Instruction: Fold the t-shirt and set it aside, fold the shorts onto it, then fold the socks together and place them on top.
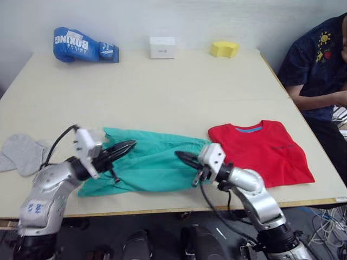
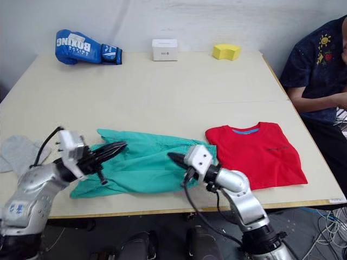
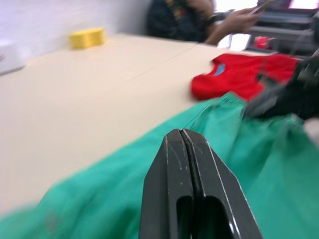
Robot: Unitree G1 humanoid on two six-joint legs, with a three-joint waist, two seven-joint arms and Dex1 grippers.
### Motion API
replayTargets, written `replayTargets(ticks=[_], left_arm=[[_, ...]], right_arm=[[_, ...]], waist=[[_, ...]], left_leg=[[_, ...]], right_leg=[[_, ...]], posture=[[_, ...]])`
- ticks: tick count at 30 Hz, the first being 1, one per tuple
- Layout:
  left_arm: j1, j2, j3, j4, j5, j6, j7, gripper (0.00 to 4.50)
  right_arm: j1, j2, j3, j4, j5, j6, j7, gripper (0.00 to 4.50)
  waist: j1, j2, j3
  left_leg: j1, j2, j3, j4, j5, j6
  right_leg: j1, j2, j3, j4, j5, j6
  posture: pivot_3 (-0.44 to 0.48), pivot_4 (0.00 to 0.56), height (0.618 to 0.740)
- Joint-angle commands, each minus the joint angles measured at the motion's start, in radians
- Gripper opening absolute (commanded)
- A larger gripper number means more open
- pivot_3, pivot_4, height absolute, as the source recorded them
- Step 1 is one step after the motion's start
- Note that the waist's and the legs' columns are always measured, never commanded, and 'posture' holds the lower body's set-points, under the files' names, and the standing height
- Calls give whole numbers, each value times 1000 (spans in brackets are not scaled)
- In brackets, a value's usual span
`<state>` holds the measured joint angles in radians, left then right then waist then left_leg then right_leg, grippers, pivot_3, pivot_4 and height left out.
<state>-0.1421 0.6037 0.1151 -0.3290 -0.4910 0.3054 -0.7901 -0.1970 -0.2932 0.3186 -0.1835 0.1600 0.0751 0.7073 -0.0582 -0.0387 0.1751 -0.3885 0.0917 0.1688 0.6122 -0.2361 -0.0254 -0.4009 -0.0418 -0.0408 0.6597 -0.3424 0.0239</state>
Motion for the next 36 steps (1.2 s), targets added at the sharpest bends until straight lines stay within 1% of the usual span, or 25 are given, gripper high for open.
replayTargets(ticks=[1,3,6,12,13,15,18,19,20,22,25,26,27,28,29,30,31,33,34,36], left_arm=[[-63,-5,-142,96,196,-32,54,0],[-97,-35,-183,159,252,-29,100,0],[-112,-81,-175,237,295,-12,179,0],[-52,-64,-144,308,337,-33,197,0],[-44,-64,-134,314,333,-45,197,0],[-35,-79,-114,321,321,-82,201,0],[-34,-106,-83,329,302,-139,208,0],[-40,-116,-69,328,287,-175,200,0],[-47,-124,-57,321,262,-214,175,0],[-52,-137,-44,298,212,-255,122,0],[-50,-135,-47,254,143,-269,37,0],[-49,-132,-50,247,135,-272,18,0],[-48,-129,-53,244,131,-272,5,0],[-47,-127,-56,241,130,-270,-5,0],[-47,-126,-59,241,135,-274,-11,0],[-48,-126,-63,242,140,-278,-18,0],[-48,-128,-66,243,143,-281,-23,0],[-46,-126,-79,253,172,-273,-13,0],[-48,-120,-92,260,189,-280,-20,0],[-50,-119,-111,264,200,-281,-30,0]], right_arm=[[14,-27,45,81,-86,-113,14,29],[25,-36,49,98,-110,-135,6,29],[70,-50,2,74,-95,-138,-20,29],[188,-160,-133,26,-44,-160,-2,29],[209,-176,-166,10,-20,-154,2,29],[242,-198,-229,-47,52,-101,6,29],[258,-211,-310,-172,199,45,-10,29],[268,-207,-350,-218,293,122,-30,29],[288,-211,-382,-259,381,197,-37,187],[329,-227,-432,-327,502,309,-55,574],[395,-244,-511,-433,733,491,-161,1596],[423,-263,-536,-462,873,557,-220,1940],[467,-304,-545,-482,1120,595,-346,2307],[521,-378,-545,-495,1372,621,-487,2598],[557,-431,-545,-505,1553,633,-580,2985],[578,-451,-540,-517,1685,605,-661,3335],[594,-461,-535,-528,1757,581,-712,3678],[628,-465,-527,-550,1809,555,-768,4345],[641,-468,-522,-558,1812,552,-788,4433],[660,-439,-499,-575,1812,524,-826,4433]], waist=[[0,0,0],[2,-1,0],[2,-1,1],[7,-2,0],[7,-2,0],[5,-2,0],[5,-2,0],[5,-2,0],[6,-2,0],[12,-2,0],[26,-2,0],[28,-1,0],[29,-1,1],[30,-1,1],[30,0,1],[30,-1,1],[30,-3,2],[27,-4,3],[27,-4,3],[30,-4,3]], left_leg=[[0,0,1,0,2,3],[0,-1,1,0,2,4],[-1,1,1,0,2,3],[-1,0,0,0,2,2],[0,0,0,0,0,4],[3,0,0,0,-2,0],[3,0,-1,0,-2,0],[3,0,-2,0,-1,0],[3,0,-3,0,-1,1],[1,0,-6,0,0,1],[1,0,-8,0,-1,1],[0,0,-8,0,0,3],[-1,0,-8,0,0,4],[-1,0,-8,0,0,4],[-1,0,-8,0,-1,5],[-2,-1,-9,0,-1,5],[-2,-2,-9,0,-2,6],[-2,-2,-12,1,-2,6],[-2,-3,-13,1,-2,6],[-2,-4,-14,1,-1,7]], right_leg=[[0,0,1,0,0,0],[-1,0,1,0,0,1],[-3,1,2,0,-1,0],[-1,0,1,0,-2,1],[0,-1,1,0,-2,1],[2,-1,1,0,-2,1],[3,-1,1,0,-2,0],[3,-1,0,0,-1,0],[3,0,0,0,-1,-1],[3,0,-2,0,-1,-1],[3,0,-3,-1,-1,-1],[3,0,-4,-1,-2,-1],[3,0,-4,-2,-2,-1],[3,0,-4,-2,-3,0],[3,0,-4,-3,-3,0],[3,0,-3,-3,-4,1],[4,0,-3,-3,-4,1],[5,1,-4,-5,-4,2],[5,1,-3,-5,-5,3],[5,1,-2,-6,-5,5]], posture=[[0,150,740],[0,150,740],[0,150,740],[0,150,740],[0,150,740],[0,150,740],[0,150,740],[0,150,740],[0,150,740],[0,150,740],[0,150,740],[0,150,740],[0,150,740],[0,150,740],[0,150,740],[0,150,740],[0,150,740],[0,150,740],[0,150,740],[0,150,740]])
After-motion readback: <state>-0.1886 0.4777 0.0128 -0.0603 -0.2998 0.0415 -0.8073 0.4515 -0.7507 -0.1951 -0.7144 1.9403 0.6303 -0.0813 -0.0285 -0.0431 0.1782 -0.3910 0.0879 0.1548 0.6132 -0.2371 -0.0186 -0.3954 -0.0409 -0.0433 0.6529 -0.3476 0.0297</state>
